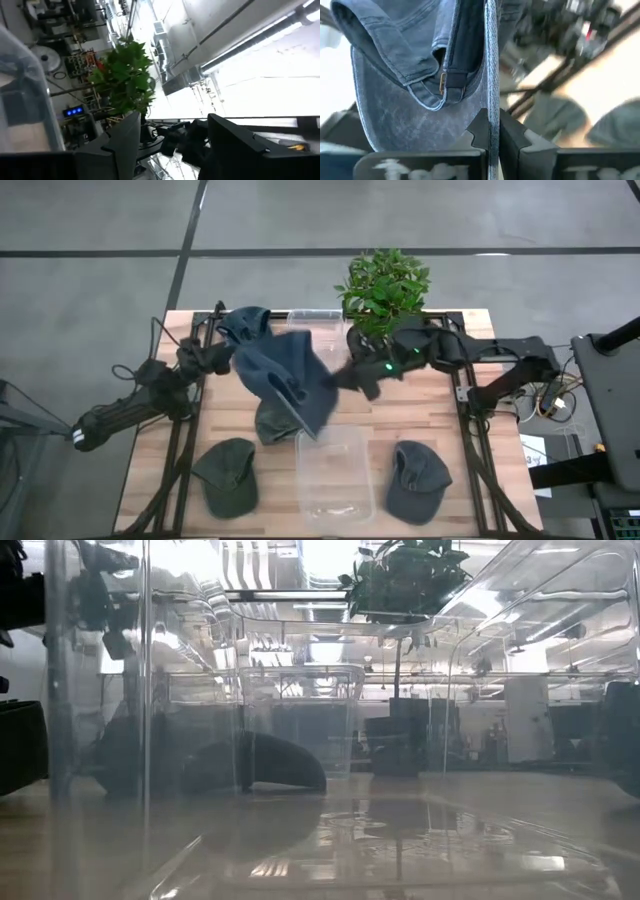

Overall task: Pick & Place hat
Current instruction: Put the right blue cap into the top transparent bin

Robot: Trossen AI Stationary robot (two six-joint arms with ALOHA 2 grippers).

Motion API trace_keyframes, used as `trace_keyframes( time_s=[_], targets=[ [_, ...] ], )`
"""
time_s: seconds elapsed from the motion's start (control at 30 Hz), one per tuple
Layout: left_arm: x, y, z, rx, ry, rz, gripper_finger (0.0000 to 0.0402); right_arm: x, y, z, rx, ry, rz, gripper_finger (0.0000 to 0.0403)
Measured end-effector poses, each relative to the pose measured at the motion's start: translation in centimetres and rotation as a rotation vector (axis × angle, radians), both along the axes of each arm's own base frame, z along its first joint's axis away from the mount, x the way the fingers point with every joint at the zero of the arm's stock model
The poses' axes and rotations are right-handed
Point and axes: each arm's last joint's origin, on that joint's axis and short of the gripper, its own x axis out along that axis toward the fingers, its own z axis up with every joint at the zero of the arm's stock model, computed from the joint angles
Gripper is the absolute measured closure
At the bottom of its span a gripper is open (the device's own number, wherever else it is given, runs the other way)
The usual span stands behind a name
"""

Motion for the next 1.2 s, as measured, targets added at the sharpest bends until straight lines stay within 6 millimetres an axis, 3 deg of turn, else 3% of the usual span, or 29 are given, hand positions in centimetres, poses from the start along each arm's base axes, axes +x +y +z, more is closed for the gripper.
trace_keyframes(
  time_s=[0.23, 0.37, 0.6, 0.67, 0.83, 0.93, 1.2],
  targets=[
    [-0.5, -0.2, 1.6, 0.132, 0.007, 0.06, 0.0179, 4.1, -1.7, 2.9, -0.236, -0.109, -0.218, 0.039],
    [-0.7, -0.3, 2.4, 0.238, 0.032, 0.125, 0.0179, 6.0, -2.4, 3.4, -0.417, -0.036, -0.372, 0.039],
    [-1.0, -0.4, 3.1, 0.353, 0.067, 0.198, 0.0179, 9.0, -3.5, 2.4, -0.715, 0.213, -0.661, 0.039],
    [-1.0, -0.4, 3.3, 0.357, 0.067, 0.203, 0.0179, 10.1, -3.6, 2.1, -0.776, 0.23, -0.688, 0.039],
    [-1.2, -0.4, 4.0, 0.371, 0.059, 0.224, 0.0179, 12.3, -3.8, -0.7, -0.906, 0.324, -0.695, 0.039],
    [-1.1, -0.4, 4.4, 0.37, 0.066, 0.228, 0.0179, 13.0, -3.9, -1.9, -0.908, 0.364, -0.686, 0.039],
    [-0.1, 0.1, 5.1, 0.384, 0.137, 0.227, 0.0179, 12.8, -4.5, -1.3, -0.953, 0.377, -0.775, 0.039]
  ],
)
